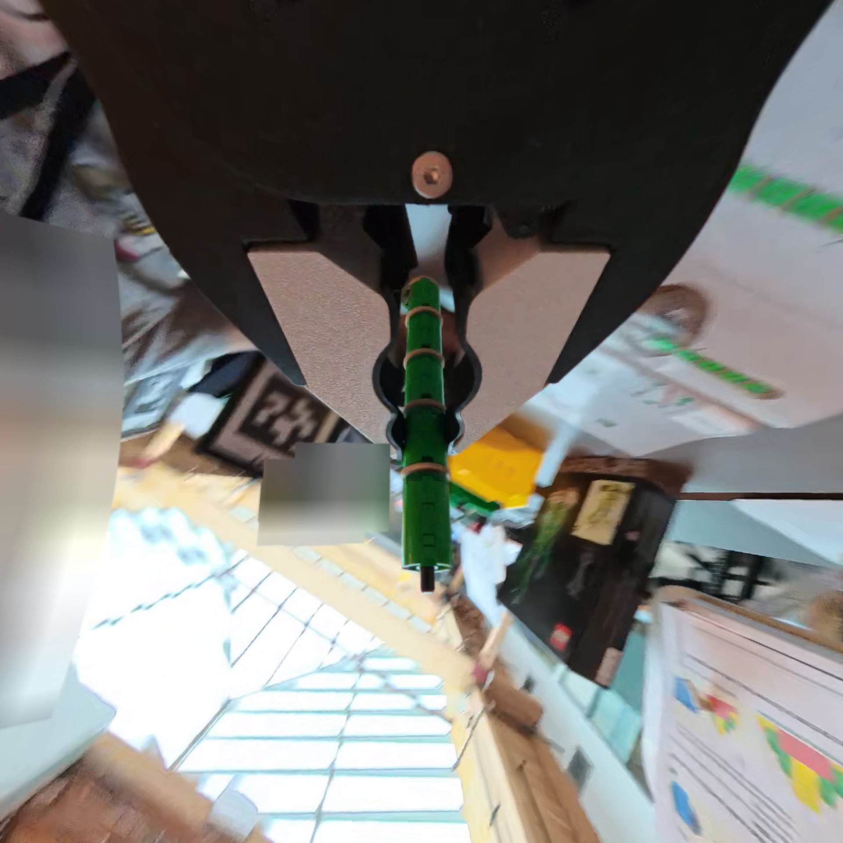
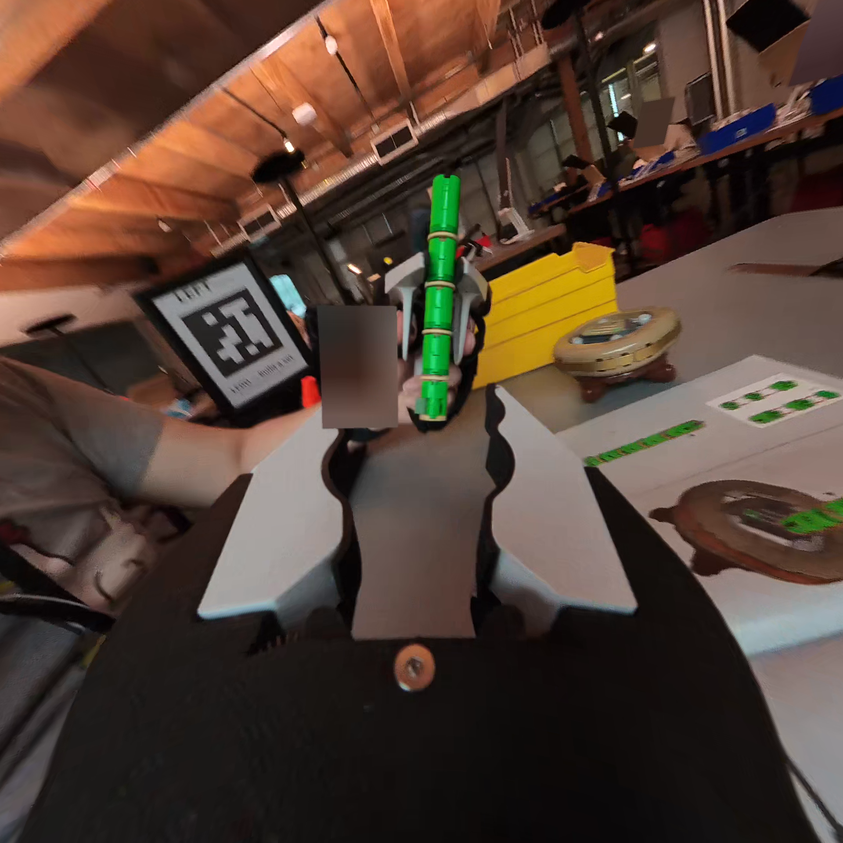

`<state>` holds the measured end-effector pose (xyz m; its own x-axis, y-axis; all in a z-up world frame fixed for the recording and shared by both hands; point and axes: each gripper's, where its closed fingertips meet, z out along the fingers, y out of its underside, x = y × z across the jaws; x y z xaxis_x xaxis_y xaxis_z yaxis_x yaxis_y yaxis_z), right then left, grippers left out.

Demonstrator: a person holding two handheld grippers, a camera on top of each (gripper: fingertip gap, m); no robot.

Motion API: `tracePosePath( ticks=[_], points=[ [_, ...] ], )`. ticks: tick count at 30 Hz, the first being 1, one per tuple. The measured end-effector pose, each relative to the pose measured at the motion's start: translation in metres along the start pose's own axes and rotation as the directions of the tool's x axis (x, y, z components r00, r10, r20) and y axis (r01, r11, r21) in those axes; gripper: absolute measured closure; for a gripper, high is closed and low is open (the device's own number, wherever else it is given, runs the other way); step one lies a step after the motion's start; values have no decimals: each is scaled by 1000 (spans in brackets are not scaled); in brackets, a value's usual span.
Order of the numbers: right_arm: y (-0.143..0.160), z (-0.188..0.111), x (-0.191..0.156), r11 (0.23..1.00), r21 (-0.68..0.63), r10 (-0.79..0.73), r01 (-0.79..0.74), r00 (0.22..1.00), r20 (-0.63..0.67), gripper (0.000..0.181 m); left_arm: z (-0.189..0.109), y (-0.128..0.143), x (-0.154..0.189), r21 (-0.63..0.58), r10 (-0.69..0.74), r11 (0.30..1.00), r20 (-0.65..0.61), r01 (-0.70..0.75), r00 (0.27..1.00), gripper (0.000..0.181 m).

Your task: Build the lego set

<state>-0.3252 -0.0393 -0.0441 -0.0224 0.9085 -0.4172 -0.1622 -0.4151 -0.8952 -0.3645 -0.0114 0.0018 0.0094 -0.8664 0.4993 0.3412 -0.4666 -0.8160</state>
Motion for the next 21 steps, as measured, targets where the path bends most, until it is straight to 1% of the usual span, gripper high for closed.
tracePosePath(
  ticks=[1, 2, 3, 5, 6, 7, 9, 11, 14, 16, 17, 19, 21],
  points=[
    [1, -4, 1, 997, -30, -70, 69, 997, -33, 124, -6, 4, -10, -75, 115, 991, 83, -109, 990, 167],
    [1, -7, 2, 992, -44, -119, 117, 991, -56, 125, -13, 9, -20, -165, 236, 964, 159, -210, 959, 167],
    [-2, -9, 2, 988, -43, -149, 146, 986, -72, 125, -21, 13, -30, -245, 345, 925, 219, -290, 913, 166],
    [-6, -11, 2, 987, -26, -158, 156, 984, -82, 125, -39, 17, -43, -380, 513, 837, 296, -394, 806, 166],
    [-4, -11, 3, 989, -36, -145, 142, 986, -86, 125, -47, 16, -45, -402, 555, 813, 318, -421, 769, 166],
    [0, -11, 7, 990, -60, -131, 125, 986, -99, 126, -54, 15, -46, -410, 571, 805, 341, -428, 747, 166],
    [10, -10, 14, 988, -114, -116, 102, 986, -122, 129, -69, 20, -51, -426, 574, 805, 384, -413, 723, 166],
    [17, -9, 19, 984, -148, -117, 96, 983, -140, 131, -77, 23, -53, -413, 570, 812, 409, -412, 713, 166],
    [17, -11, 24, 974, -171, -178, 147, 967, -183, 145, -73, 25, -45, -357, 580, 810, 362, -466, 730, 167],
    [13, -14, 21, 964, -180, -230, 196, 954, -191, 171, -65, 29, -39, -335, 582, 807, 312, -487, 751, 167],
    [11, -16, 20, 959, -183, -251, 217, 948, -195, 181, -60, 32, -35, -327, 572, 812, 282, -483, 770, 167],
    [6, -19, 19, 952, -180, -283, 248, 937, -207, 181, -52, 40, -30, -326, 551, 821, 239, -468, 800, 167],
    [5, -20, 20, 951, -182, -285, 249, 935, -209, 181, -47, 49, -30, -348, 556, 811, 209, -470, 805, 167]
  ],
)
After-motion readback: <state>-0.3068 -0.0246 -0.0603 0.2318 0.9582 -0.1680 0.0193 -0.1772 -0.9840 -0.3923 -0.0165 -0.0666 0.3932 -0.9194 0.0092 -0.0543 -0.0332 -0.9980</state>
